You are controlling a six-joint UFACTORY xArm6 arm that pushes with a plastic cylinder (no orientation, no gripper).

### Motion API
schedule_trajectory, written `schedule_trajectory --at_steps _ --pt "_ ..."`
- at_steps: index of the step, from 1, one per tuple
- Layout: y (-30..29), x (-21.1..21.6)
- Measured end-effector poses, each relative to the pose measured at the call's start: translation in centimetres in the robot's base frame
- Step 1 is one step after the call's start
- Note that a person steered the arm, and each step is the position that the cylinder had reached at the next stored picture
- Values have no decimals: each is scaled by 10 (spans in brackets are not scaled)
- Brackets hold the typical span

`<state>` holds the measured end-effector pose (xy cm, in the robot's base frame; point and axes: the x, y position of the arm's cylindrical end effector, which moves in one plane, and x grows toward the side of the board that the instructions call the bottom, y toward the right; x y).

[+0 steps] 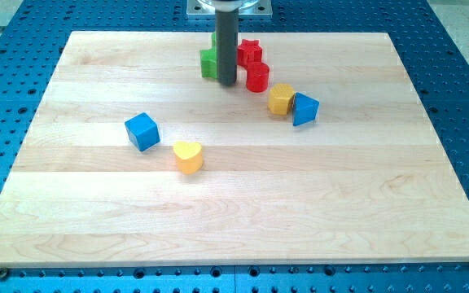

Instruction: Push the red circle right to the green star

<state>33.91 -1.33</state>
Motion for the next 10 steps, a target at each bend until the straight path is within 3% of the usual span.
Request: schedule_trajectory --at_steps 1,2,4,8,10 --pt "0 77" --pt "17 103" --pt "79 26" --pt "43 -2" --pt "67 23"
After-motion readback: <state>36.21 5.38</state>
